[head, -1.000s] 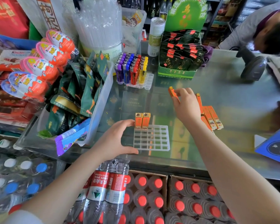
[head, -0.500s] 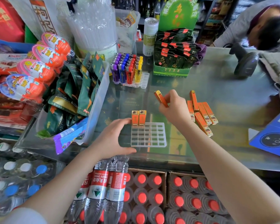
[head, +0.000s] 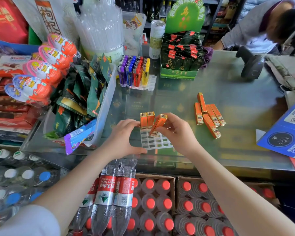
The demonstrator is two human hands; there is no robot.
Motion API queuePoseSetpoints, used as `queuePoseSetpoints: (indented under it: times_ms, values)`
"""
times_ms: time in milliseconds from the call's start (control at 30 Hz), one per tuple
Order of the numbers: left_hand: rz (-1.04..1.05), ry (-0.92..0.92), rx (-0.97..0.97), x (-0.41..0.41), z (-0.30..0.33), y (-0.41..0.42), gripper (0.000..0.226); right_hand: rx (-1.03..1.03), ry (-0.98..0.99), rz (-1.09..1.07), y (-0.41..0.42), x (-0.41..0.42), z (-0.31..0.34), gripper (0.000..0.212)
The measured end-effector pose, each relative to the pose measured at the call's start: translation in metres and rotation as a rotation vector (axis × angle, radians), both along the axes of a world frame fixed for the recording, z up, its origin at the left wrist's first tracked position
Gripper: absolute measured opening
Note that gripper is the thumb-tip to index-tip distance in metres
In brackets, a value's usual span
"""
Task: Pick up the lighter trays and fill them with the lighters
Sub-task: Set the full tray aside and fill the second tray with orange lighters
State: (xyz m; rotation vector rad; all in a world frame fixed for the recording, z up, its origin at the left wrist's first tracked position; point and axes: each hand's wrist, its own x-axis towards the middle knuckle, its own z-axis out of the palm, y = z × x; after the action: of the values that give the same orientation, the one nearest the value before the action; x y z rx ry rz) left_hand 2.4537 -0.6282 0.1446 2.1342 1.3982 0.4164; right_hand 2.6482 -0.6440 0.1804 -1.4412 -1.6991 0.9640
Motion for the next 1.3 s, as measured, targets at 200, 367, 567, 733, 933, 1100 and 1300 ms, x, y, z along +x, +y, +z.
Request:
queuePoseSetpoints:
  times_ms: [200,367,567,733,933,1100,1300]
  values:
    - [0.005,-0.085,0.0,0.003,0.002,-0.005,0.086,0.116,-0.022,-0.022,-0.001,-0.012,0.002,0.018]
    - [-0.017,-0.084,-0.059,0.001,0.011,-0.003,0.084,0.24,-0.13,0.003,0.002,-0.017,0.005,0.022]
    - [-0.022,-0.093,-0.064,0.001,0.011,-0.004,0.084,0.326,-0.202,0.031,0.0,-0.017,0.005,0.023]
    - [-0.021,-0.096,-0.064,0.001,0.012,-0.005,0.083,0.385,-0.258,0.132,0.001,-0.021,0.006,0.019]
    - [-0.027,-0.101,-0.05,0.001,0.01,-0.004,0.081,0.398,-0.305,0.147,0.003,-0.023,0.008,0.02]
    - [-0.02,-0.133,-0.069,0.001,0.012,-0.004,0.078,0.571,-0.551,0.095,0.009,-0.02,0.015,0.022]
    - [-0.013,-0.104,-0.071,0.001,0.014,-0.004,0.078,0.775,-0.704,0.132,0.018,-0.02,0.009,0.02]
